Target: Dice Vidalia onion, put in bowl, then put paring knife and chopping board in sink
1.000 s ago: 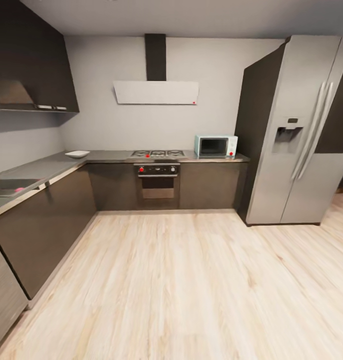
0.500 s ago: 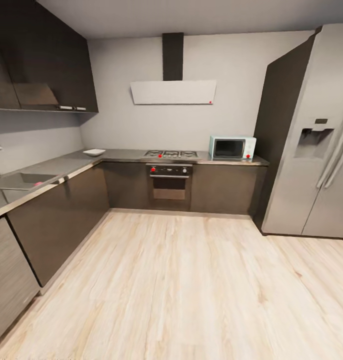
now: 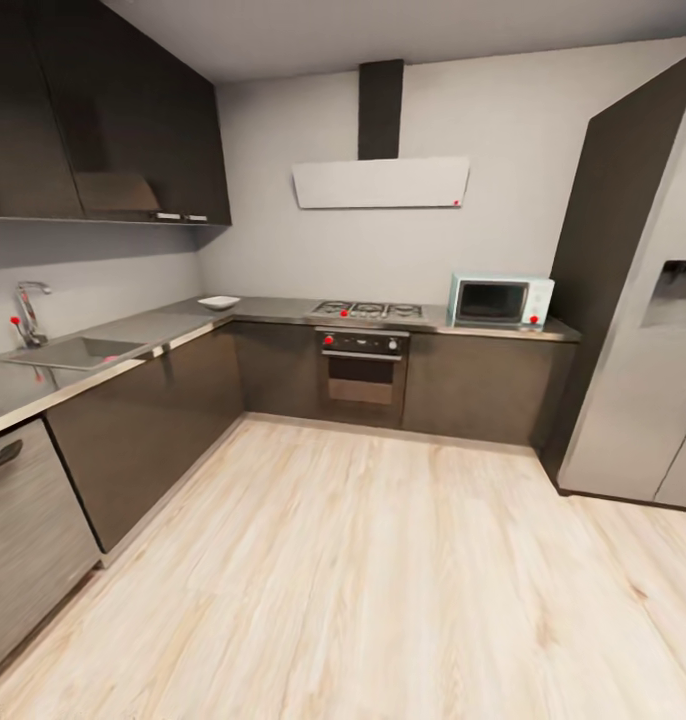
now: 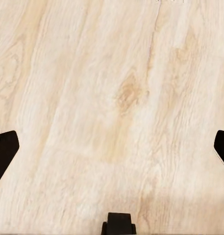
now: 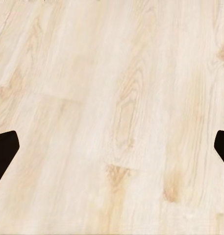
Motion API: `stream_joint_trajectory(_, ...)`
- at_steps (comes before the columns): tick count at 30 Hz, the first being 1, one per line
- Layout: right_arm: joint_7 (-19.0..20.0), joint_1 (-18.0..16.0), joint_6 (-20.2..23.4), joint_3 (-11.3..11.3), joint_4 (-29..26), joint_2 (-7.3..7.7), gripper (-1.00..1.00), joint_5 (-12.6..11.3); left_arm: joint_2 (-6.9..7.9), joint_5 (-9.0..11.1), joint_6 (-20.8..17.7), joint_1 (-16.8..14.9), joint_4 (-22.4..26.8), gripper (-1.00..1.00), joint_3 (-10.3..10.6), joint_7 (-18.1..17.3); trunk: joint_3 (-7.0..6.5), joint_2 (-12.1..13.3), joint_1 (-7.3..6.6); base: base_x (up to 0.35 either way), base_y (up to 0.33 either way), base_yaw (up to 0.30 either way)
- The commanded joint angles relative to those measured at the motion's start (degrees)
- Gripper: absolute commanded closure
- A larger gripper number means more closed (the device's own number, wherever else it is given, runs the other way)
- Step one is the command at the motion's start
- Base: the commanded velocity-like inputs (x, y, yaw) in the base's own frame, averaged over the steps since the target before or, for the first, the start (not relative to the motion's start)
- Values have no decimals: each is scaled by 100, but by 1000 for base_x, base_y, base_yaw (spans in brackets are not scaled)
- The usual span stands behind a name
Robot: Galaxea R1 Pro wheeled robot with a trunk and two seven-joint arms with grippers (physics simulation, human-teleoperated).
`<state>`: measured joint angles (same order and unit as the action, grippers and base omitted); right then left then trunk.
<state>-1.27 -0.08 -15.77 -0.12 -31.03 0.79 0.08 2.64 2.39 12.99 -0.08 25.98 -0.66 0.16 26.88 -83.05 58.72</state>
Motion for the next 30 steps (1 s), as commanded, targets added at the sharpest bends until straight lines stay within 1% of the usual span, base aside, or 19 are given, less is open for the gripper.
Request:
stream_joint_trajectory(1,-13,-1,-16,3,1,1,-100,1,0,25,11,-1,2,-100,1,2,5,-2,1,134,-295,248)
stream_joint_trajectory(21,-13,1,-18,6,18,-8,-100,1,8,25,11,-1,-1,-100,-3,2,5,-2,1,196,-245,248)
stream_joint_trajectory(30,-13,-1,-22,5,18,-8,-100,2,52,25,11,-1,3,-100,-4,2,5,-2,1,218,-227,249)
